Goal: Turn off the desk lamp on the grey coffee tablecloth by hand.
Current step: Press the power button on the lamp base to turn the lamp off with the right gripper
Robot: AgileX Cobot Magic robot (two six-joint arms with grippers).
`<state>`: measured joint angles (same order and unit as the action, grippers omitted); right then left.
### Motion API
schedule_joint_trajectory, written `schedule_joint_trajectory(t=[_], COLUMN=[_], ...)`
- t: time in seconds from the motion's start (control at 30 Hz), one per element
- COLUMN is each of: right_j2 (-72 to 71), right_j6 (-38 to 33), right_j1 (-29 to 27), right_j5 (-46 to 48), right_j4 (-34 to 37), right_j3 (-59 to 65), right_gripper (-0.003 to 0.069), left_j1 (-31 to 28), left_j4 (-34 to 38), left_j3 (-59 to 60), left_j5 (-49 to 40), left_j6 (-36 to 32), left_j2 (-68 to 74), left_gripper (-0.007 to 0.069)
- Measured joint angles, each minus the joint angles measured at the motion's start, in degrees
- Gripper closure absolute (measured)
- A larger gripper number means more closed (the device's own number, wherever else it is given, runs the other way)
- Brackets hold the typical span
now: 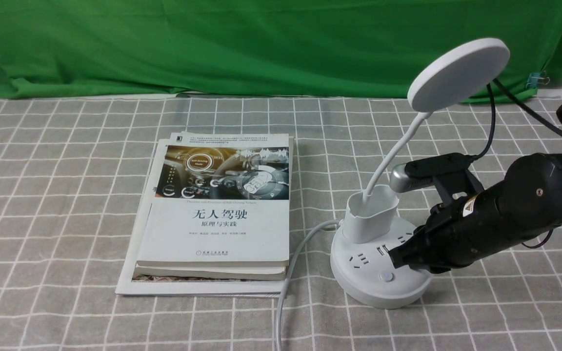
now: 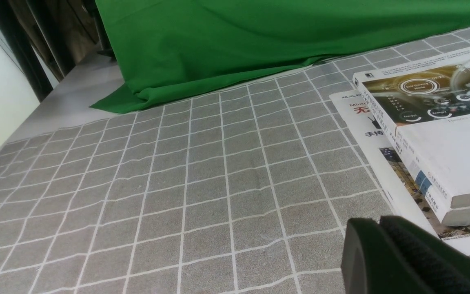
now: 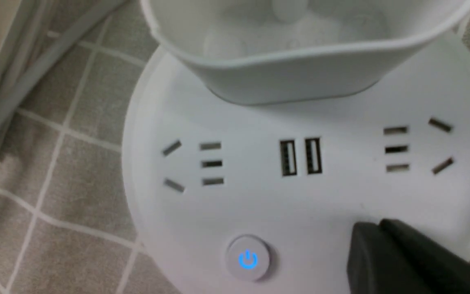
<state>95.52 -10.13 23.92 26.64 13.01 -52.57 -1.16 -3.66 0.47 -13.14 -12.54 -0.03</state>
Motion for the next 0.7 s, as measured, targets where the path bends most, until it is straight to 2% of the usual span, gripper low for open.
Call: schedule_joint_trajectory(t=[0.27, 0.7], right_j2=[-4.29, 2.25], right_j6=[-0.07, -1.56], right_j1=[0.00, -0.05], right_j5=[-0.33, -2.02], right_j4=[-0.31, -0.50], right_j3=[0.05, -0.24], right_gripper=[0.0592, 0.0589], left_j1=[0.00, 0.00], left_j4=[0.00, 0.00], left_j3=[0.00, 0.00], left_j5=[0.00, 0.00], left_j6=[0.00, 0.00], left_j2=[0.03, 0.00], left_gripper=[0.0606, 0.0606])
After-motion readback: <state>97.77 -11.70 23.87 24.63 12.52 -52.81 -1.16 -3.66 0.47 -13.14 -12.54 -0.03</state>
